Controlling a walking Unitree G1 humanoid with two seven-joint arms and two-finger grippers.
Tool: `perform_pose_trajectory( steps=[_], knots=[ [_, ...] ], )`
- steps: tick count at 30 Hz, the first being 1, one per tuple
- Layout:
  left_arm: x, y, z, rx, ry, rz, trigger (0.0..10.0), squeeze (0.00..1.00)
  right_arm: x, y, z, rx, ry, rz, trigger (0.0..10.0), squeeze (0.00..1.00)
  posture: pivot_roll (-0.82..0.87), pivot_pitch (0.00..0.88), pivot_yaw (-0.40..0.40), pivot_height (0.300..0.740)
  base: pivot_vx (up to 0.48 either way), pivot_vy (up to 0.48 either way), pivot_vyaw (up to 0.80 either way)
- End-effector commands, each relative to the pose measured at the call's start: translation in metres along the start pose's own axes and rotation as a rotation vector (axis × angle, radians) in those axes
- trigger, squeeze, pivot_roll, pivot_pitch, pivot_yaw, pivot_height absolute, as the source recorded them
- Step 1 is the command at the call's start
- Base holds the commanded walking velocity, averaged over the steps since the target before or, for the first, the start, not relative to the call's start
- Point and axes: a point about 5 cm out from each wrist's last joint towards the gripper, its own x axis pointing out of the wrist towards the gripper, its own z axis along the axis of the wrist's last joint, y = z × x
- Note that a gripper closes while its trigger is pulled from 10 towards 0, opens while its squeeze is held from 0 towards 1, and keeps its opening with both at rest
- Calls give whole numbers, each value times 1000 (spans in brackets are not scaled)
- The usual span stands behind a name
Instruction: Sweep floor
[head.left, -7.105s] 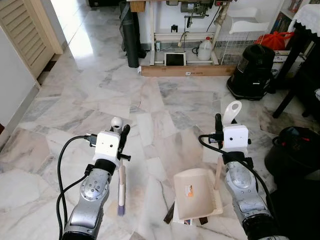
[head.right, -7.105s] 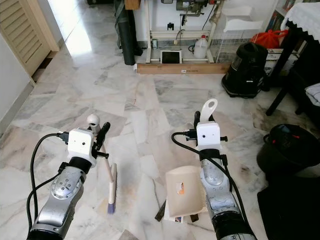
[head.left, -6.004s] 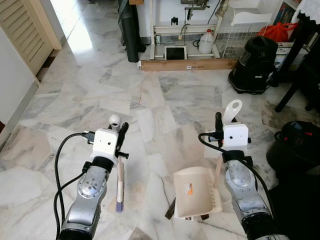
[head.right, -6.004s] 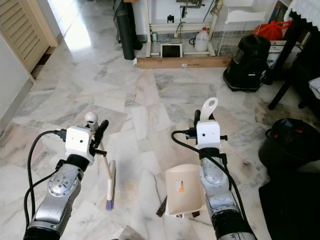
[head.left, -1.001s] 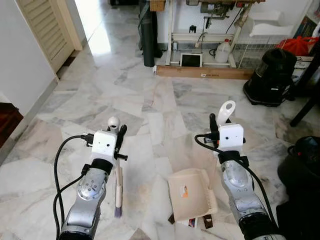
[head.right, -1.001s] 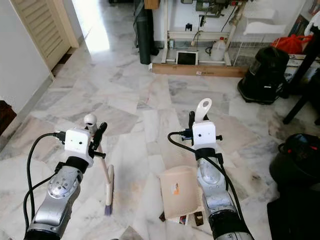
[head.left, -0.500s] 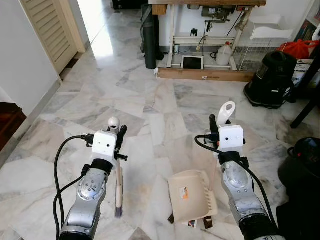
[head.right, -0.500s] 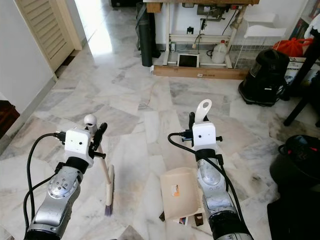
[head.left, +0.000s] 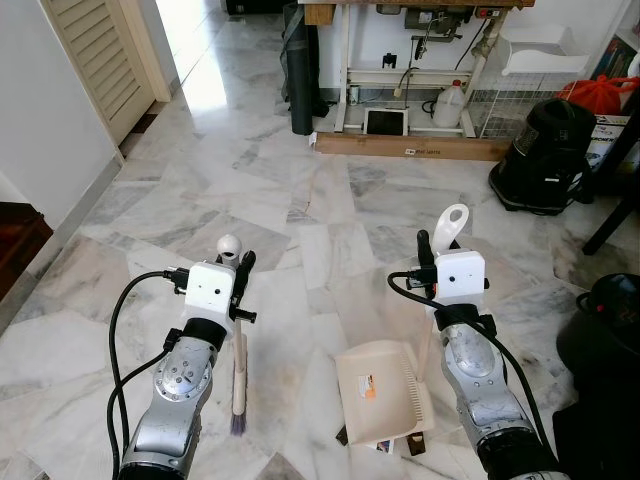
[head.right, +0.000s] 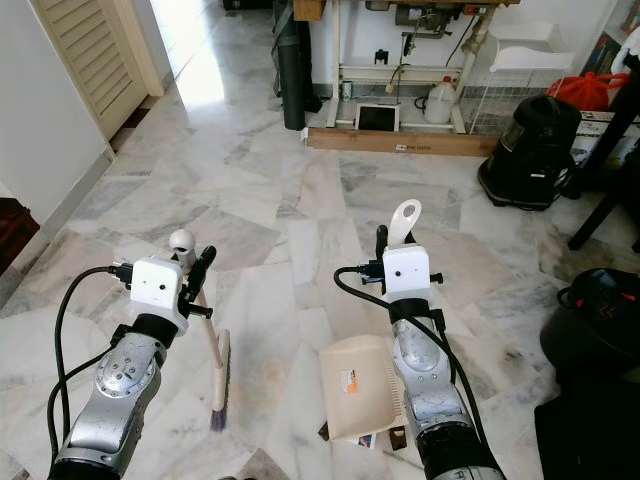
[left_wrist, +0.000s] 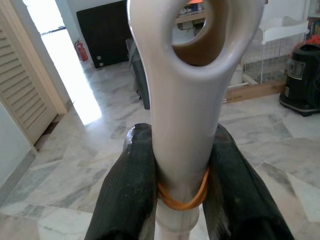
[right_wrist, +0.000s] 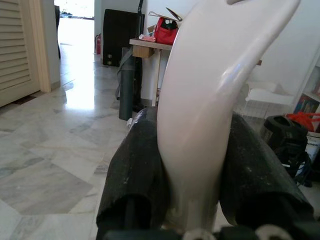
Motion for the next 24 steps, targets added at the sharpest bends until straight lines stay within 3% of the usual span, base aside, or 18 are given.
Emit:
perform_pose_trajectory(
  steps=[1,24],
  knots=[
    [2,4,10,23,-43,4,10000,0,3,2,10,1,-49,1,10000,0,48,87,45,740,0,0,0],
    [2,3,9,19,-39,10,10000,0,6,2,11,3,-48,3,10000,0,47,106,39,740,251,0,0]
  ],
)
